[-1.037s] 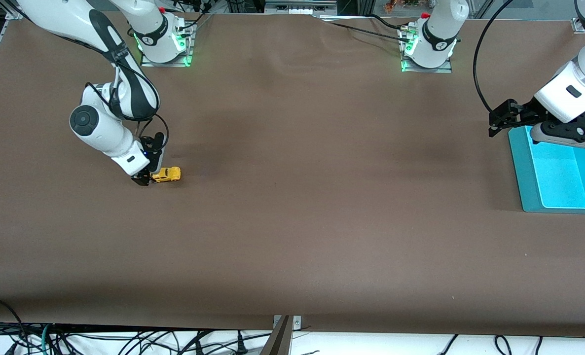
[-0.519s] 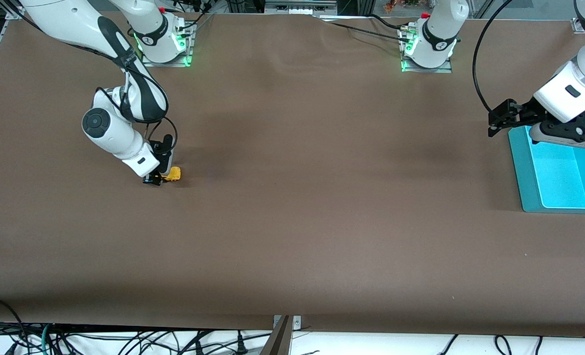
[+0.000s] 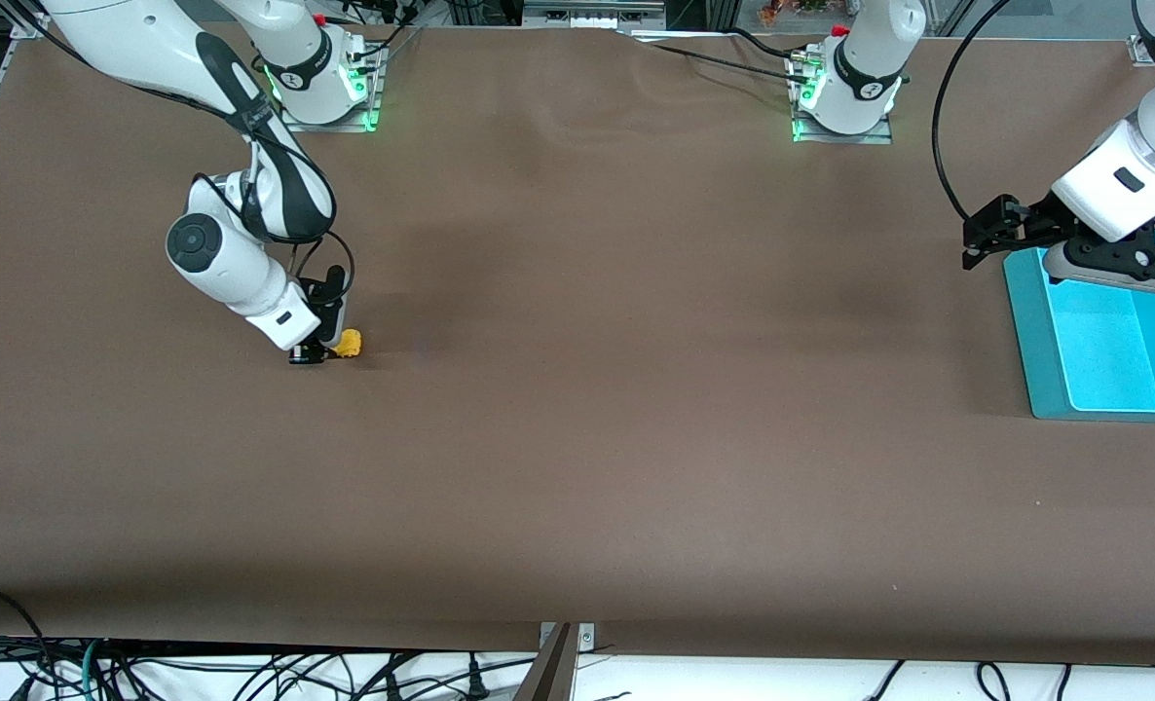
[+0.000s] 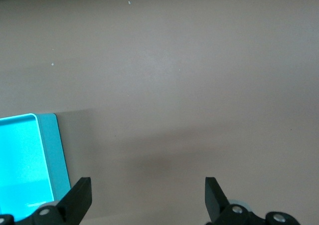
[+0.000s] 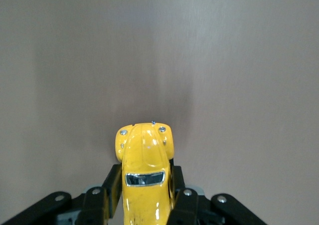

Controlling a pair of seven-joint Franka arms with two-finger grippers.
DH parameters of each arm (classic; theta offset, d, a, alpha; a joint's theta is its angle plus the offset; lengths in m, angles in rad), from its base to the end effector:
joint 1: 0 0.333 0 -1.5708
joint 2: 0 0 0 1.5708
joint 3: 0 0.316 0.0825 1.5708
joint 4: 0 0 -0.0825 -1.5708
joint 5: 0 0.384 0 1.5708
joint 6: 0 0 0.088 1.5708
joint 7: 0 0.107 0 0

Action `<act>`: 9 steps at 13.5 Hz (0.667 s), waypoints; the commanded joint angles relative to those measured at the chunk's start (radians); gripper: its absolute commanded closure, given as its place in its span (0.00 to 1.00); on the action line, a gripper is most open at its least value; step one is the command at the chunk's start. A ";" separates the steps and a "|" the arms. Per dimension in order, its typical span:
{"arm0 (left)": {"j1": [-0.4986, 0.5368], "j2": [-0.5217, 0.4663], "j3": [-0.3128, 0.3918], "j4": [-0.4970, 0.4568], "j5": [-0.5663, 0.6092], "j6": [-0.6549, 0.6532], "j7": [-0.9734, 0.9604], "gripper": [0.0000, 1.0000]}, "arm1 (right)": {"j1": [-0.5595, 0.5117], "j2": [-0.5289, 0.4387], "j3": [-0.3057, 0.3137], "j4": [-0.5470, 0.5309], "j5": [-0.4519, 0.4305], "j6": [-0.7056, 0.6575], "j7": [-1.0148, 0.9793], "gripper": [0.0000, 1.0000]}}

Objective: Wind and store yellow beetle car
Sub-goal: 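Close the right gripper on the yellow car's body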

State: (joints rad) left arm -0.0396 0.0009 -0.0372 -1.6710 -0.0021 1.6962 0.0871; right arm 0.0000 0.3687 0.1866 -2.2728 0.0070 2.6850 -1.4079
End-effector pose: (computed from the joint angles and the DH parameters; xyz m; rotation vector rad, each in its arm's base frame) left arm 0.5620 -0.0434 0.5874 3.1289 -0.2566 0.0382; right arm 0.5310 0.1023 0.2010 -2.1954 -2.2032 -0.1255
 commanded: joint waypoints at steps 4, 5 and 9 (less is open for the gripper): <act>-0.003 0.014 -0.001 0.034 0.014 -0.024 0.007 0.00 | -0.002 -0.005 0.083 0.032 0.008 -0.033 0.050 0.93; -0.005 0.014 -0.001 0.034 0.014 -0.024 0.007 0.00 | -0.002 0.007 0.083 0.032 0.008 -0.027 0.044 0.93; -0.003 0.014 -0.001 0.034 0.014 -0.024 0.007 0.00 | -0.005 0.055 0.077 0.027 0.008 0.018 0.021 0.93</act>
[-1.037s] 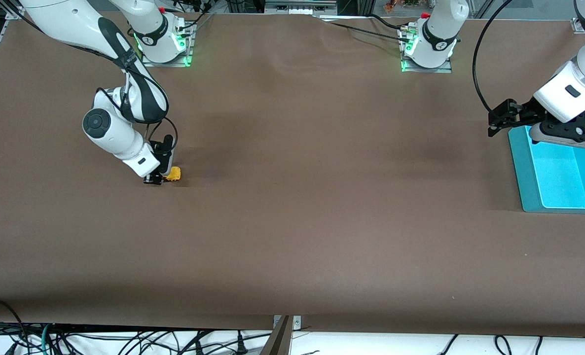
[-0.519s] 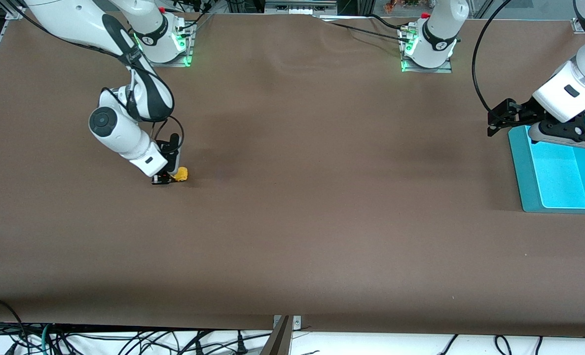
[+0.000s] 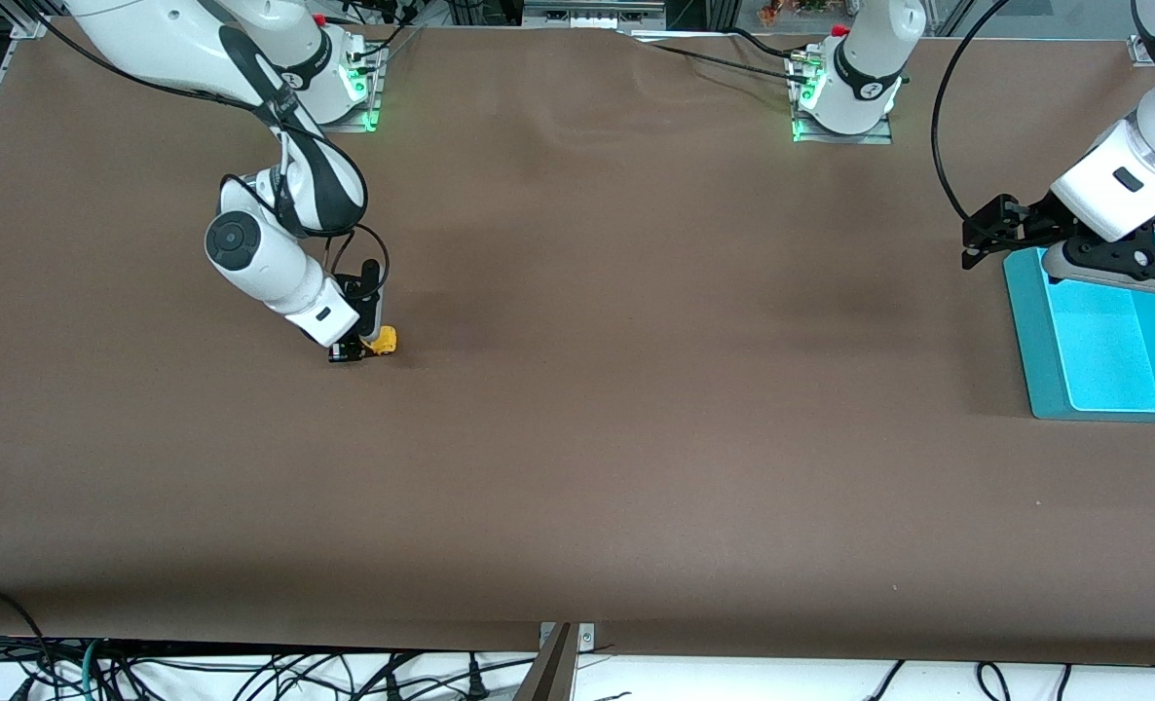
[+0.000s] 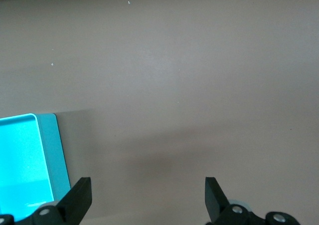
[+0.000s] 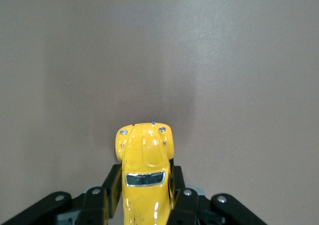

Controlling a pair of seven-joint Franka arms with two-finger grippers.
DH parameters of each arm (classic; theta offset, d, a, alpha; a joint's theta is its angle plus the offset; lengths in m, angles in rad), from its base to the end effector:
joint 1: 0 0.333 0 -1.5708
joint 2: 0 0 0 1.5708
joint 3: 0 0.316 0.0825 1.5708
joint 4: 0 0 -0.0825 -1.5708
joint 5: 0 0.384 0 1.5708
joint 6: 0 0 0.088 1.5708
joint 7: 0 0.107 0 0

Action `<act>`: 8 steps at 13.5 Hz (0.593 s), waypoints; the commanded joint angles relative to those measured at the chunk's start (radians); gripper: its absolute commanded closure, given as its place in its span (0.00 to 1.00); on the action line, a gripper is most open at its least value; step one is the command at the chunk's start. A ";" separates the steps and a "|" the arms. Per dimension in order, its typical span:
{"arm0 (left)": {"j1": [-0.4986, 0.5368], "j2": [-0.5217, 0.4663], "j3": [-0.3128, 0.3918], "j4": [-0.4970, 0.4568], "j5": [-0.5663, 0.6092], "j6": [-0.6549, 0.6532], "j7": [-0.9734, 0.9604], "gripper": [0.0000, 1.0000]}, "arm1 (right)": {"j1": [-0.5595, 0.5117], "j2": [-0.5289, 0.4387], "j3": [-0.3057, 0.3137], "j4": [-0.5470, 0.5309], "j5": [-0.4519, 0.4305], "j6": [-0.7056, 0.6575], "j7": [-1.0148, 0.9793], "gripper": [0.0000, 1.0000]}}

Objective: Wind and store yellow beetle car
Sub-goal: 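Close the right gripper on the yellow car's body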

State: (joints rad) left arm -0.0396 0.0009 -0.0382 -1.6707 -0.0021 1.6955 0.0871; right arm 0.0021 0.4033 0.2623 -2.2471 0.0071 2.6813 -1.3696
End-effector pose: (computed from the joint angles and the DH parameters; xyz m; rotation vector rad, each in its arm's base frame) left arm 0.5619 -0.0440 0.5875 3.1287 -0.2582 0.0375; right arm 0.5272 0.1457 0.1948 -2.1346 -2.2096 -0.1422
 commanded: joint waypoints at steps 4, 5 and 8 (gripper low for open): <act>-0.005 0.014 0.000 0.034 0.014 -0.023 0.007 0.00 | -0.013 0.022 -0.047 -0.014 0.008 0.035 -0.086 0.93; -0.005 0.014 0.000 0.034 0.014 -0.023 0.007 0.00 | -0.030 0.022 -0.054 -0.015 0.008 0.035 -0.115 0.93; -0.005 0.014 0.000 0.034 0.014 -0.023 0.007 0.00 | -0.086 0.020 -0.058 -0.034 0.013 0.034 -0.187 0.93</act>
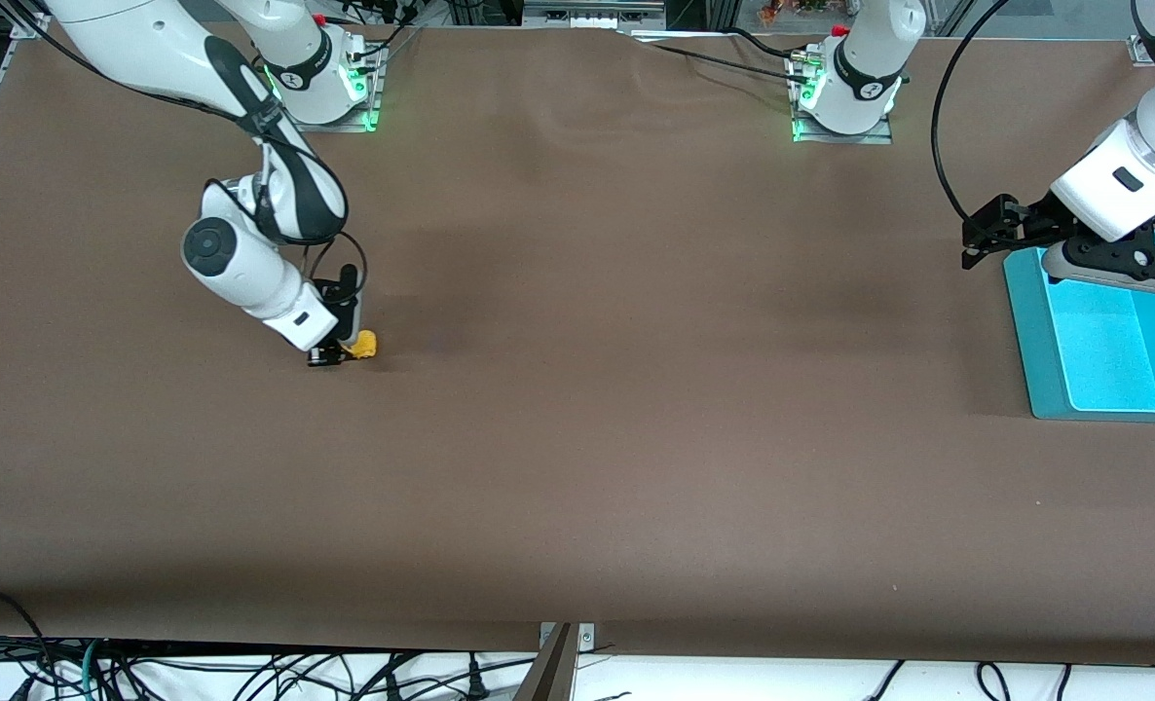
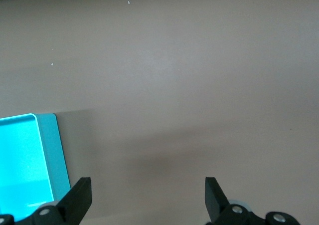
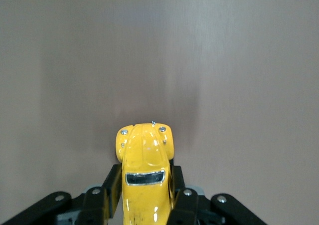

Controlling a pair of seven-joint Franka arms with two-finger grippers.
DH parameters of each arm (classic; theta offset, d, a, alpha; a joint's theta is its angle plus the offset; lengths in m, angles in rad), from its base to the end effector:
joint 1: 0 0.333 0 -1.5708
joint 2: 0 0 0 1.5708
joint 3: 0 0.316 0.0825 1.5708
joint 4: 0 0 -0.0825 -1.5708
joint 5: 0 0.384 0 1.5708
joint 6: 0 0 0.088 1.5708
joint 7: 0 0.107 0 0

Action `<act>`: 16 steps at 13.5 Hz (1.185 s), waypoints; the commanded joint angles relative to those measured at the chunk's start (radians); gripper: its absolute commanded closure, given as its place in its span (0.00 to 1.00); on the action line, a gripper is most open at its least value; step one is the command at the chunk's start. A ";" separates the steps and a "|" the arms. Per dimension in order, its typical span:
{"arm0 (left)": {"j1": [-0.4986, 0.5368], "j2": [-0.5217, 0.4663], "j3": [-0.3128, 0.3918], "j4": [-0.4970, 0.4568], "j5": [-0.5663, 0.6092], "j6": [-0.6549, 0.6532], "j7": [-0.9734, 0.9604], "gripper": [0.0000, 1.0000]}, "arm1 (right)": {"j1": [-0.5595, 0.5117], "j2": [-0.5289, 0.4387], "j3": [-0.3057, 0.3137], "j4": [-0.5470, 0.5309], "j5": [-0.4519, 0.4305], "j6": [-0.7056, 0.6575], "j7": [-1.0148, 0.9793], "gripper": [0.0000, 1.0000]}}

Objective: Wind and store yellow beetle car
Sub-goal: 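Drag the car backward along the table with the right gripper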

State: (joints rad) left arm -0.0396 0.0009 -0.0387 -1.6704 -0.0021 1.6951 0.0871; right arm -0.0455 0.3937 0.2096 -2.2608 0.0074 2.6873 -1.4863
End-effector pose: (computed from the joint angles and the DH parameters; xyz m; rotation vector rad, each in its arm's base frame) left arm 0.5619 -0.0443 0.5876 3.1287 -0.2590 0.0374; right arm 0.5350 0.0911 0.1930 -2.1291 -2.2513 -0.1291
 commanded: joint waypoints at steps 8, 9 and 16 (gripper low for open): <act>-0.005 0.014 0.000 0.034 0.014 -0.023 0.007 0.00 | -0.277 0.045 -0.009 -0.017 0.013 0.011 -0.262 0.93; -0.005 0.014 0.000 0.034 0.014 -0.023 0.007 0.00 | -0.280 0.045 -0.009 -0.017 0.013 0.011 -0.262 0.93; -0.005 0.014 -0.001 0.034 0.014 -0.023 0.007 0.00 | -0.280 0.044 0.007 0.046 0.013 -0.073 -0.253 0.46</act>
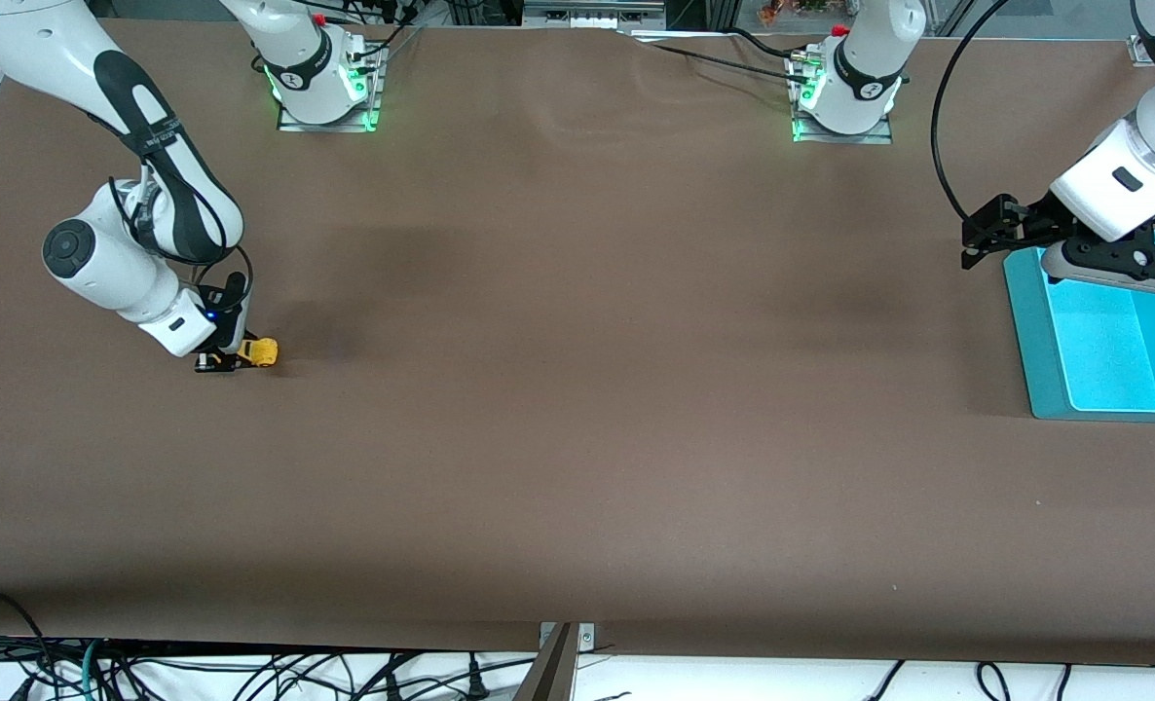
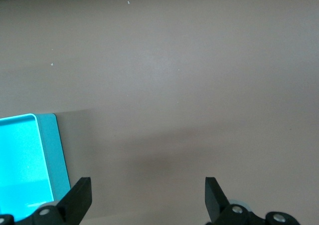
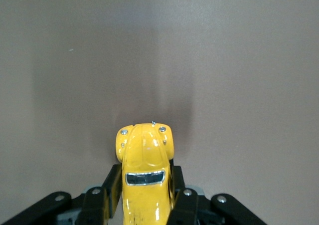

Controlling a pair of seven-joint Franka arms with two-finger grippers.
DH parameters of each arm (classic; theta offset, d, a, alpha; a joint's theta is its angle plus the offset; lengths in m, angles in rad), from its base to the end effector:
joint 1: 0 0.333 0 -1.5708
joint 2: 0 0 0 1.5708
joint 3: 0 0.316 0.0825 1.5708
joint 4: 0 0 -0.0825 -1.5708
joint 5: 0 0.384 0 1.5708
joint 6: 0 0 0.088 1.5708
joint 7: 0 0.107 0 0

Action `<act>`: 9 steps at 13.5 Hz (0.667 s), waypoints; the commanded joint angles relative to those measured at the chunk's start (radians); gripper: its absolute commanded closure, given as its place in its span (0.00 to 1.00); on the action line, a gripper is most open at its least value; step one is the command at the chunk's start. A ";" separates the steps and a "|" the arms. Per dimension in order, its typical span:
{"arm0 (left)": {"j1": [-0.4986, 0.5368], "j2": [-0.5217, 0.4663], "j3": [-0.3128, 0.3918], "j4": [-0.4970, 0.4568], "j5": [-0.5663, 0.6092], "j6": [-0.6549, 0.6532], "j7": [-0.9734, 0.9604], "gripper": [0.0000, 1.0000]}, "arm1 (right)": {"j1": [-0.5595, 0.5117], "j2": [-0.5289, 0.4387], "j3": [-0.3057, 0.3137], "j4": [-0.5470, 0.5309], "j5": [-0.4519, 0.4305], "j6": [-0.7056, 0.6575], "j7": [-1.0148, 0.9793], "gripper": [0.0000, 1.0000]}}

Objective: Wind and store yellow beetle car
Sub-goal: 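Drag the car backward along the table with the right gripper, then release the car to roll toward the blue tray, withdraw right gripper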

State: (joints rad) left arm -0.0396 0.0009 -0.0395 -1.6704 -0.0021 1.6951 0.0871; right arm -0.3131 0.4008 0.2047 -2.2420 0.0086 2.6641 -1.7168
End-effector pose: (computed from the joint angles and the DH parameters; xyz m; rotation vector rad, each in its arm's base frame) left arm 0.5619 -0.0447 0.5876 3.1285 -0.2602 0.0374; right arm 0.5439 -0.0570 0.1934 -2.1854 -2.2141 -0.1303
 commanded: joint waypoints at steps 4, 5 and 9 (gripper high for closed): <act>-0.005 0.014 0.000 0.034 0.014 -0.023 0.007 0.00 | -0.011 0.033 0.051 0.117 0.013 -0.154 -0.014 0.00; -0.005 0.014 0.000 0.034 0.014 -0.023 0.002 0.00 | -0.011 0.026 0.058 0.155 0.013 -0.215 -0.011 0.00; -0.005 0.014 0.000 0.034 0.014 -0.023 0.000 0.00 | -0.008 -0.328 0.085 0.502 0.013 -0.812 0.381 0.00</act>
State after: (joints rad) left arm -0.0396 0.0010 -0.0399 -1.6699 -0.0021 1.6950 0.0870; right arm -0.3169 0.3102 0.2761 -1.8123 0.0058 2.1145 -1.4840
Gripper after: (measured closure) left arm 0.000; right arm 0.000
